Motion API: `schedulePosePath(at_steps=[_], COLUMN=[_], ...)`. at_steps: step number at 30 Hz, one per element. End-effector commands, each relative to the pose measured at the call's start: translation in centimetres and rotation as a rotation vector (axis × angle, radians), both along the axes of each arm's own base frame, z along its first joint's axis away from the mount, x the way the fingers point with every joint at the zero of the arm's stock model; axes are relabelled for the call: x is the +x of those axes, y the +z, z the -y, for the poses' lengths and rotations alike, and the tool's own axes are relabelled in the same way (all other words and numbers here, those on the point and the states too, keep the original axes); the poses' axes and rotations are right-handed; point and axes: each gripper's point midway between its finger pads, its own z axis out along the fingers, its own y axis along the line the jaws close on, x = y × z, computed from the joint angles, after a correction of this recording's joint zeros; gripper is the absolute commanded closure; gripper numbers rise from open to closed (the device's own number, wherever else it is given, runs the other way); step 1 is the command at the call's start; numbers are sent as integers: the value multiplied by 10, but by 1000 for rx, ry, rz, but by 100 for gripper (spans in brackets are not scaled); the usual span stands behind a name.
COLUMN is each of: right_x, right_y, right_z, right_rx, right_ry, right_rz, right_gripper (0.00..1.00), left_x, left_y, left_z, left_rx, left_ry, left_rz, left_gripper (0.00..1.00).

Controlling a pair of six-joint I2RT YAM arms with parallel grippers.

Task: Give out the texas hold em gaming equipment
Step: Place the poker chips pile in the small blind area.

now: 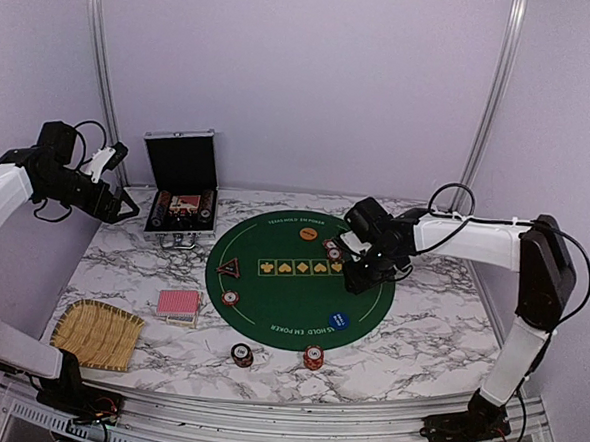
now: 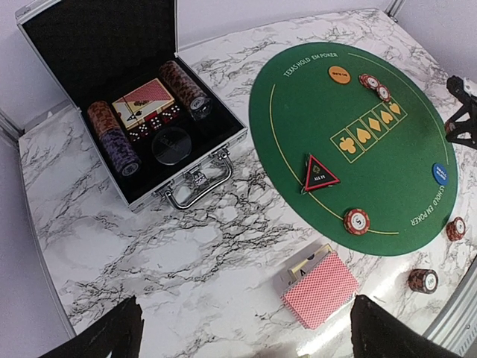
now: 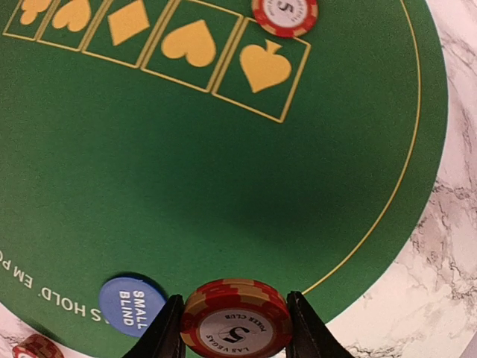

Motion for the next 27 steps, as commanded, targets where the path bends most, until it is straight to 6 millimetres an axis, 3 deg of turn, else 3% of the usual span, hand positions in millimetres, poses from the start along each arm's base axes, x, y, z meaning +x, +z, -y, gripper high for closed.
schedulePosePath(at_steps=[1, 11, 17, 27], right_x=[13, 3, -5, -5], right_y=[-14, -48, -55, -56], right_z=[17, 27, 35, 41], right_rx=[2, -13, -27, -49], right_ry=[-66, -73, -78, -80], right_rz=[9, -47, -62, -69], right_gripper=[82, 81, 77, 41], left_x=[-10, -14, -20, -34], left_y=[-11, -16, -20, -33], left_z=[2, 8, 12, 24], left_rx=[16, 34, 43, 89], left_ry=[-37, -71, -101, -189], left_rz=[-48, -58, -69, -96], left_gripper=[1, 1, 1, 1])
